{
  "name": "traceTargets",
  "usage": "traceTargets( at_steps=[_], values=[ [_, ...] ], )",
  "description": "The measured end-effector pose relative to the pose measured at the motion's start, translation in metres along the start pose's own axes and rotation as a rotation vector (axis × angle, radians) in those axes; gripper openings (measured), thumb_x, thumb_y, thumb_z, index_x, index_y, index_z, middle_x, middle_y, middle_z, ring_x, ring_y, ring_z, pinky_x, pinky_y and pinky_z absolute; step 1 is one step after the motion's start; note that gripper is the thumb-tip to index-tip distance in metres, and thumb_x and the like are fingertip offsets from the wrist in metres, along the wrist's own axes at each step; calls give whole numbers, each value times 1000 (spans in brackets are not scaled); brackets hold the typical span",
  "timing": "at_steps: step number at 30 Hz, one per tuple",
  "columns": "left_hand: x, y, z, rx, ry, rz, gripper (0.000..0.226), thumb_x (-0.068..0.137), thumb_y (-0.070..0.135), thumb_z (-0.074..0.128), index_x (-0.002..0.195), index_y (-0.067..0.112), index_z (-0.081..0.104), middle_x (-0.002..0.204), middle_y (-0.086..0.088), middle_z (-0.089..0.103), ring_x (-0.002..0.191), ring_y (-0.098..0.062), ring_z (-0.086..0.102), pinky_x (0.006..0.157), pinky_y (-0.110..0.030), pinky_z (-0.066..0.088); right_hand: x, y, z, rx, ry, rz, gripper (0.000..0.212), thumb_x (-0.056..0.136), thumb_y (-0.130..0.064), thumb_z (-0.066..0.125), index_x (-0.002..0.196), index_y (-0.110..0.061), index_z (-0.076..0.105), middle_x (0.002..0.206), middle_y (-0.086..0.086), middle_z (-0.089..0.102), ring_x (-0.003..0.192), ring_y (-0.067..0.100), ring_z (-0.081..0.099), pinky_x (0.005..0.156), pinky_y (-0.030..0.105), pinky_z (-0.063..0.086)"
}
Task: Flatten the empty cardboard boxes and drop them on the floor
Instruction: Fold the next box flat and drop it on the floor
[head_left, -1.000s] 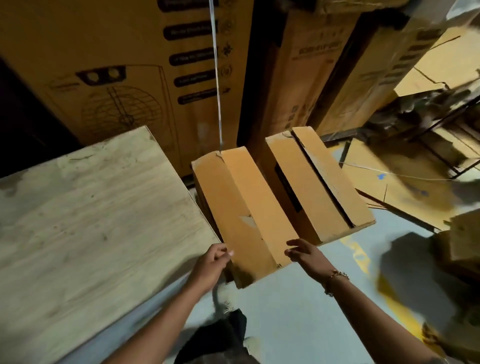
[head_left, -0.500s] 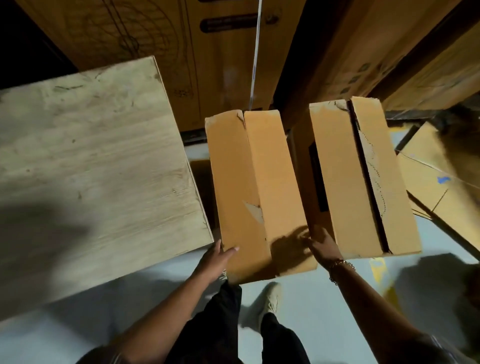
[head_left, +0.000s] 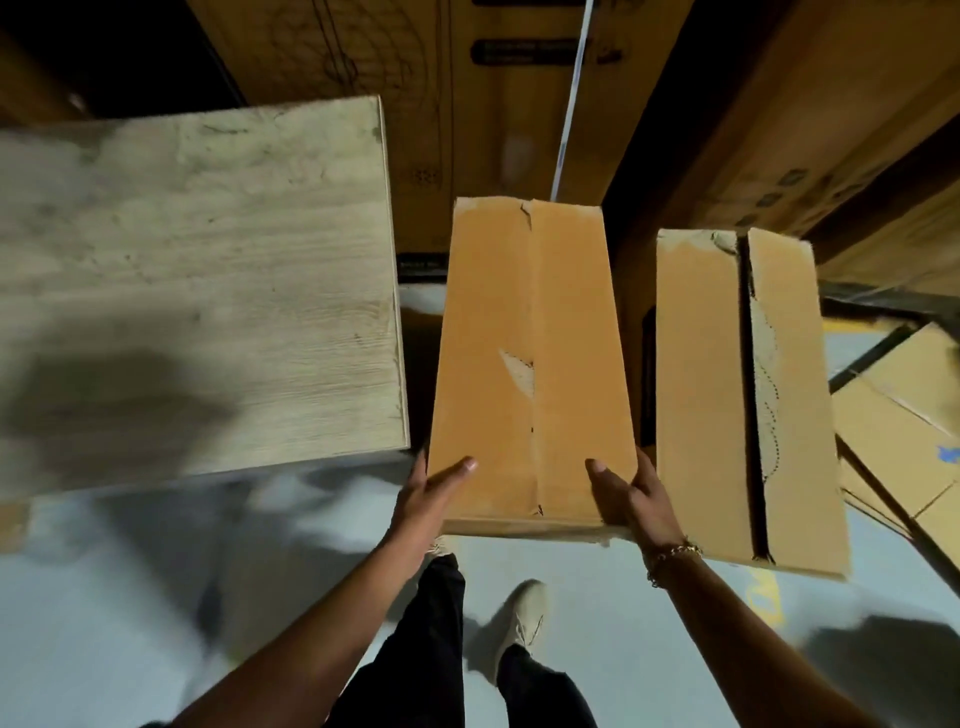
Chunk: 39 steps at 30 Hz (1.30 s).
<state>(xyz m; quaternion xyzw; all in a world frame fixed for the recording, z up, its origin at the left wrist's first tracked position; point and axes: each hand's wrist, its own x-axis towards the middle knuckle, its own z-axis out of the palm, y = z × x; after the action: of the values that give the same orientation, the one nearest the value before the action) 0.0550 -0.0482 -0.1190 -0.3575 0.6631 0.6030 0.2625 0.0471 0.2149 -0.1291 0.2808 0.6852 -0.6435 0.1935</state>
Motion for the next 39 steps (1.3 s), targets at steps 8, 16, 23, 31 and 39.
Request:
traceTargets(
  at_steps=[8, 16, 23, 31, 39],
  values=[
    [-93, 67, -8, -70, 61, 290, 101, 67, 74, 72, 152, 42, 27, 153, 10, 37, 140, -21, 37, 111, -43, 37, -82, -107, -24, -22, -42, -215, 107, 69, -53, 81, 154, -23, 24, 95, -11, 72, 85, 13, 69, 65, 23, 54],
    [-175, 122, -97, -202, 165, 535, 81, 75, 68, 70, 145, 42, 37, 136, 16, 47, 128, -11, 44, 103, -31, 37, -144, -197, 43, -16, -155, -488, 82, 68, -52, 80, 140, -34, 43, 122, -13, 60, 107, 7, 57, 76, 28, 50],
    [-204, 106, -236, -295, 361, 597, 69, 88, 49, 65, 148, 33, 35, 131, 18, 44, 130, -11, 41, 97, -25, 30, -159, -216, 197, -121, -334, -545, 84, 66, -60, 78, 140, -39, 43, 122, -15, 59, 107, 9, 57, 77, 34, 51],
    [-177, 71, -422, -308, 496, 566, 26, 85, 53, 70, 107, 52, 57, 95, 40, 63, 99, 16, 55, 74, -8, 41, -166, -217, 399, -229, -496, -542, 74, 60, -70, 73, 127, -50, 49, 123, -15, 64, 111, 11, 61, 80, 31, 53],
    [-134, 64, -523, -195, 523, 466, 73, 83, 66, 62, 145, 33, 42, 127, 19, 51, 118, -13, 50, 92, -30, 38, -143, -216, 517, -428, -486, -491, 98, 55, -84, 64, 140, -41, 42, 126, -12, 62, 113, 17, 59, 99, 44, 47]
  ],
)
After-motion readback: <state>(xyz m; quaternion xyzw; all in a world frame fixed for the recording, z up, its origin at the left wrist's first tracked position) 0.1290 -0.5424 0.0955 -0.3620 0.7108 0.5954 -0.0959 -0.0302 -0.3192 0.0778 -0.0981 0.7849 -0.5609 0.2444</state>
